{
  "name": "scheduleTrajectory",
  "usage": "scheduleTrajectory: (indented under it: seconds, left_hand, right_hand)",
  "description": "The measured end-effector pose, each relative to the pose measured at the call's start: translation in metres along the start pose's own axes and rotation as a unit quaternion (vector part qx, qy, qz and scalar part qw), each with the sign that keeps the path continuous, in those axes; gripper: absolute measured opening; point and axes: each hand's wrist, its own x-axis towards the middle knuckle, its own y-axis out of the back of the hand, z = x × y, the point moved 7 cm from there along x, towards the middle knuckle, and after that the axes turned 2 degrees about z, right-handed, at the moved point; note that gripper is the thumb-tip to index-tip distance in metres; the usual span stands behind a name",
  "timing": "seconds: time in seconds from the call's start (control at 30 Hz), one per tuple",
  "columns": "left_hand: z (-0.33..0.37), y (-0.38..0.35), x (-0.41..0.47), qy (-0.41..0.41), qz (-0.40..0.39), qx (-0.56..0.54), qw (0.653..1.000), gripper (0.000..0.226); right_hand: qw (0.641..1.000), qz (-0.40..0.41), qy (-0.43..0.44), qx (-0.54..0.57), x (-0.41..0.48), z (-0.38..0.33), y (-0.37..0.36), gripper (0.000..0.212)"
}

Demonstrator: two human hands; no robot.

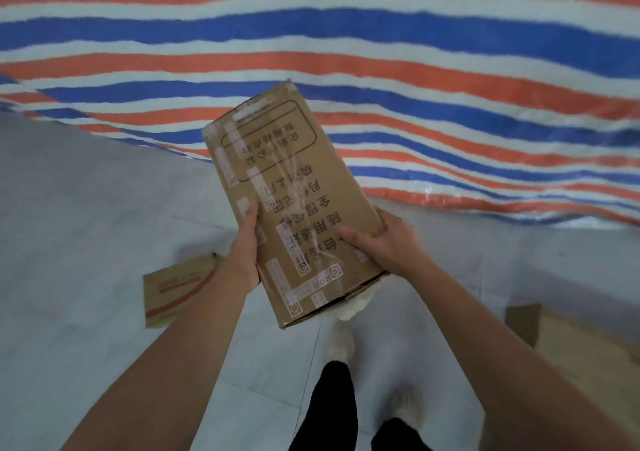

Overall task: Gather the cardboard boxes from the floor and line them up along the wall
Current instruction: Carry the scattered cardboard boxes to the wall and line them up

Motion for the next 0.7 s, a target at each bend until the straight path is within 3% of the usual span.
scheduleTrajectory:
  seconds: [0.2, 0.37, 0.53, 0.7]
  left_hand:
    - [0.088, 0.115, -0.134, -0.102, 0.058, -0.106, 0.987, 0.060]
    - [0.152, 0.240, -0.228, -0.215, 0.115, -0.142, 0.959, 0.055]
    - [0.176, 0.389, -0.292, -0.279, 0.159, -0.183, 0.929, 0.051]
    - [0.172, 0.565, -0.330, -0.317, 0.208, -0.232, 0.896, 0.051]
  right_hand:
    - [0.989, -0.079, 0.123, -0.024, -0.050, -0.182, -0.044, 0.089]
    - [0.970, -0.106, 0.216, -0.024, -0.105, -0.317, -0.119, 0.078]
    - [0.948, -0.157, 0.278, -0.021, -0.162, -0.429, -0.230, 0.063]
    - [0.917, -0.230, 0.324, -0.032, -0.215, -0.526, -0.381, 0.066]
